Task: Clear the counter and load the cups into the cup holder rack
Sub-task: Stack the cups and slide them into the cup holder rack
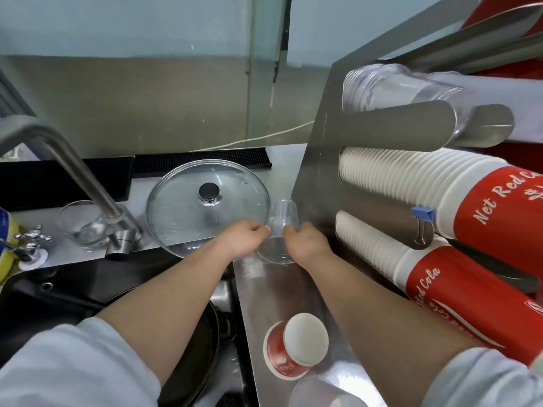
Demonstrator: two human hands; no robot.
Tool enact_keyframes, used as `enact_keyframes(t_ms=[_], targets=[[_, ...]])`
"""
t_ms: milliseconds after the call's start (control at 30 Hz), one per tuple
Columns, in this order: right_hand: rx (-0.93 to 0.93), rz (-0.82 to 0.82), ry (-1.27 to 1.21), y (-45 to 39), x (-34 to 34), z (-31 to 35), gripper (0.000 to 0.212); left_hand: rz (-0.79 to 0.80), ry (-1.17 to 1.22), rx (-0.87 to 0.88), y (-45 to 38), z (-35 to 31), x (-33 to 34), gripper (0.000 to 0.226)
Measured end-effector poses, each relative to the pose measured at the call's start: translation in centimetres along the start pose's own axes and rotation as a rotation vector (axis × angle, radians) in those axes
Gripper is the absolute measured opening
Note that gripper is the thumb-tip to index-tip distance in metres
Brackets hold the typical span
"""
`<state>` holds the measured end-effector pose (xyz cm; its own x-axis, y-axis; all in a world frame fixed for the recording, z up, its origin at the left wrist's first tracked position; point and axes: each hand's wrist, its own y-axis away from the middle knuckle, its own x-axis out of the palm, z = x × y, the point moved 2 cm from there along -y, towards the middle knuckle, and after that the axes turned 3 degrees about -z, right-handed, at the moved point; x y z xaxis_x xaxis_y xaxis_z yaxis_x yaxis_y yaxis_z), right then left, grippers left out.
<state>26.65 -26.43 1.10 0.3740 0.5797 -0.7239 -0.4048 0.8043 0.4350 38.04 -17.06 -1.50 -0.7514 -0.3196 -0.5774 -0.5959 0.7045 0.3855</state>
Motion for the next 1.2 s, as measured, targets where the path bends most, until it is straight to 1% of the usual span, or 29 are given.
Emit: enact_keyframes(t_ms=[100, 133, 167, 233, 267, 300, 400, 433, 467, 600, 667, 800, 867, 967, 1100, 1200], targets=[[-0.007, -0.009, -0.033, 0.5, -0.1, -0.1, 0.047, 0.033, 0.086, -0.01, 0.3, 0.4, 0.3, 0.051], [-0.018, -0.013, -0.043, 0.7, -0.2, -0.2, 0.046, 0.042, 0.127, -0.023, 0.4, 0.4, 0.4, 0.049], [-0.031, -0.014, -0.059, 0.8, -0.2, -0.4, 0.043, 0.048, 0.18, -0.034, 0.7, 0.4, 0.5, 0.042], [-0.072, -0.013, -0.1, 1.5, -0.5, -0.7, 0.039, 0.054, 0.282, -0.036, 1.4, 0.2, 0.8, 0.02], [-0.087, -0.008, -0.126, 1.9, -0.7, -1.0, 0.038, 0.068, 0.329, -0.038, 1.6, 0.2, 1.0, 0.017], [-0.098, -0.006, -0.145, 2.3, -0.7, -1.3, 0.039, 0.08, 0.365, -0.031, 1.7, 0.3, 1.2, 0.025], [-0.128, -0.005, -0.144, 3.3, -0.7, -2.3, 0.043, 0.103, 0.364, 0.007, 2.8, 0.5, 1.2, 0.075], [-0.146, -0.006, -0.139, 3.7, -0.7, -2.5, 0.044, 0.099, 0.349, 0.019, 3.1, 0.7, 1.3, 0.086], [-0.158, -0.009, -0.134, 4.0, -0.7, -2.8, 0.046, 0.095, 0.336, 0.026, 3.4, 0.8, 1.3, 0.09], [-0.191, 0.003, -0.121, 5.0, -0.8, -3.5, 0.061, 0.066, 0.339, 0.051, 4.8, 0.9, 1.8, 0.074], [-0.189, 0.009, -0.107, 5.1, -0.8, -3.7, 0.068, 0.063, 0.321, 0.068, 5.3, 1.1, 2.1, 0.07], [-0.2, 0.021, -0.09, 5.1, -0.9, -4.0, 0.065, 0.003, 0.297, 0.104, 6.3, 1.6, 2.6, 0.067], [-0.214, 0.034, -0.081, 5.2, -1.0, -4.1, 0.065, -0.02, 0.291, 0.122, 6.6, 1.8, 2.8, 0.072], [-0.235, 0.041, -0.029, 5.3, -0.7, -4.5, 0.061, 0.0, 0.263, 0.133, 6.8, 2.0, 3.2, 0.081], [-0.234, 0.032, 0.034, 5.1, -0.4, -5.1, 0.043, -0.026, 0.294, 0.139, 6.7, 2.5, 3.8, 0.076], [-0.215, 0.046, 0.066, 4.9, -0.4, -5.3, 0.039, -0.025, 0.303, 0.144, 6.6, 2.7, 4.2, 0.074]])
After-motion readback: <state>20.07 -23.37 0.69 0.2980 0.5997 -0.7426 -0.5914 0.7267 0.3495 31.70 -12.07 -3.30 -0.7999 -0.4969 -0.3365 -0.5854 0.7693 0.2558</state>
